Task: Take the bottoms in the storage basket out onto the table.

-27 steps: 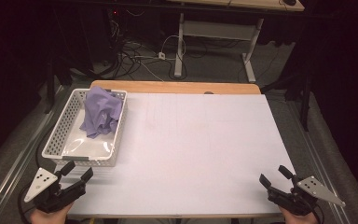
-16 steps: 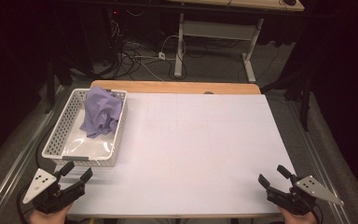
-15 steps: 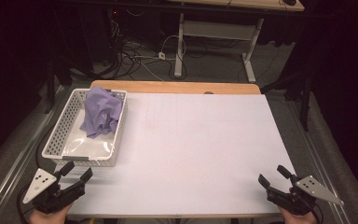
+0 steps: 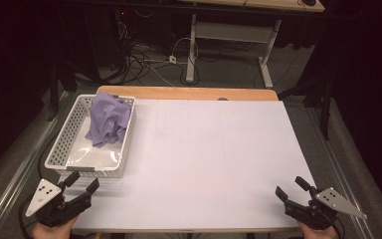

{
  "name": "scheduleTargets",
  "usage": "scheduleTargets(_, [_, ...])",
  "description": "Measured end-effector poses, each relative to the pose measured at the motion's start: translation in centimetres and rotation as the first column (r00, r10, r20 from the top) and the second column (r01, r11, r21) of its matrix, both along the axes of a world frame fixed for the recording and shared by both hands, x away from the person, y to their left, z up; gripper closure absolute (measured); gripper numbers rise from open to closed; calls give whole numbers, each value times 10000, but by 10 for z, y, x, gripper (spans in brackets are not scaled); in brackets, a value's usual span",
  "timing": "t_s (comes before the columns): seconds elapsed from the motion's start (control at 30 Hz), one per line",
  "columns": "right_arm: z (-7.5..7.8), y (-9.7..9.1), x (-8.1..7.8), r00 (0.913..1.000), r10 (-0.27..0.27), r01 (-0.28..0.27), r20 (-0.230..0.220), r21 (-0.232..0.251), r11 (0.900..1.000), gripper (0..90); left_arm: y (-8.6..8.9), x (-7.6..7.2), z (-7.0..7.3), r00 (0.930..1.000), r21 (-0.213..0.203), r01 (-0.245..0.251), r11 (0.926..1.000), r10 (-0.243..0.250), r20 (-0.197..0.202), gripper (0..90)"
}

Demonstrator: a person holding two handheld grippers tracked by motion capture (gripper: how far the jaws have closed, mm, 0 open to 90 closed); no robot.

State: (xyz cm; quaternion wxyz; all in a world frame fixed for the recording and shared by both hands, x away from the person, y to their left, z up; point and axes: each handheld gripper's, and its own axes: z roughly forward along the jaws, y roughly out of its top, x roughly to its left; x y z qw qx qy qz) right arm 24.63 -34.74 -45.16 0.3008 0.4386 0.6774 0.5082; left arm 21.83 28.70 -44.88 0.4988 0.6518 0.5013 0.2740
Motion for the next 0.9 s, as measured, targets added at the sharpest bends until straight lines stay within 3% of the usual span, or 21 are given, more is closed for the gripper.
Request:
scheduleTargets(0.43, [0,0,1,10000,-11,11,-71,-26,10000,215,-10,3,8,9990,43,296,9996,-297,326,282])
scheduleTargets(0.9, [-1,0,2,9999,-45,44,-128,-43,10000,214,-19,19,25,9957,128,738,9972,-744,549,282])
